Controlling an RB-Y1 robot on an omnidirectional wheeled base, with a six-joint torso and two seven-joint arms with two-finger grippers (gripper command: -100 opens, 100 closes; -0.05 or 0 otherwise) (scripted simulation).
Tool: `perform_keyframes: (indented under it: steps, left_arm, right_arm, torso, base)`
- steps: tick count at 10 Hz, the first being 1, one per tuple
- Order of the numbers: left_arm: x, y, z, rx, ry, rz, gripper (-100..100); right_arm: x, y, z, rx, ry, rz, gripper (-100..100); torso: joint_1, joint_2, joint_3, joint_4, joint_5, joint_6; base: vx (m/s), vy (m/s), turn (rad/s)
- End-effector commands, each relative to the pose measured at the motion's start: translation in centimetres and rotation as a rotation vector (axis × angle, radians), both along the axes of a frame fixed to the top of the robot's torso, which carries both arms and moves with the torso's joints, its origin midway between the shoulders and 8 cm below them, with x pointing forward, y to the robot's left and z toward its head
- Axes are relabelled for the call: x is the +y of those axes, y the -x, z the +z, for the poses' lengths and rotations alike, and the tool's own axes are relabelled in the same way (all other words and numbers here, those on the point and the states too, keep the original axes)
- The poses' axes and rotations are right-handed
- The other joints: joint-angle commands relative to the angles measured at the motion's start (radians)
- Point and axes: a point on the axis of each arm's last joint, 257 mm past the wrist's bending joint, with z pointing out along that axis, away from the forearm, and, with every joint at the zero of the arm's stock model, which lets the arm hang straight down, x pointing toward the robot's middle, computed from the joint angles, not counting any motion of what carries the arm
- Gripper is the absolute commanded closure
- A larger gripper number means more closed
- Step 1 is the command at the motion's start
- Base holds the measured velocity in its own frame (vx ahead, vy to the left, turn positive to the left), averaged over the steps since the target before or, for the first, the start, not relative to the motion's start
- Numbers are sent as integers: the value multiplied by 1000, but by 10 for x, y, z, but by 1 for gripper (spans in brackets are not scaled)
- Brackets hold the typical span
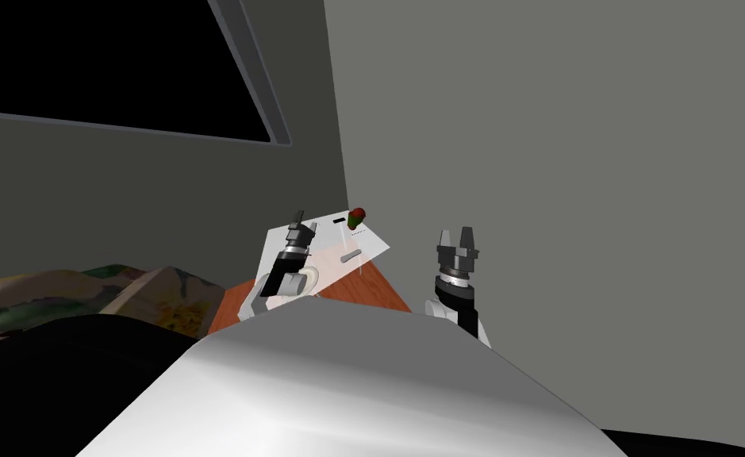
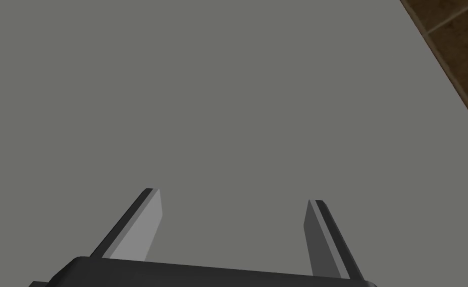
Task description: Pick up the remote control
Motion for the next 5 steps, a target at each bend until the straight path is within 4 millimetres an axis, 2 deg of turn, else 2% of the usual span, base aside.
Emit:
perform_keyframes:
  steps: [1, 2, 3, 4, 5]
  left_arm:
    - [14, -13, -13, 47, 23, 15, -100]
    - [15, -15, -16, 62, 26, 19, -100]
    - [28, -24, -26, 94, 49, 32, -100]
    - [30, -26, -31, 115, 54, 38, -100]
    - [44, -36, -43, 151, 82, 54, -100]
  right_arm:
    - [0, 0, 0, 0, 0, 0, 0]
    - [0, 0, 0, 0, 0, 0, 0]
    - [0, 0, 0, 0, 0, 0, 0]
    - [0, 0, 0, 0, 0, 0, 0]
    - [0, 0, 0, 0, 0, 0, 0]
  torso:
    - [0, 0, 0, 0, 0, 0]
    - [0, 0, 0, 0, 0, 0]
    - [0, 0, 0, 0, 0, 0]
    - [-1, -1, 0, 0, 0, 0]
    - [0, -1, 0, 0, 0, 0]
  base:
    - [17, -43, -176]
    - [16, -33, -87]
    - [21, -44, -159]
    - [19, -33, -87]
    - [20, -37, -120]
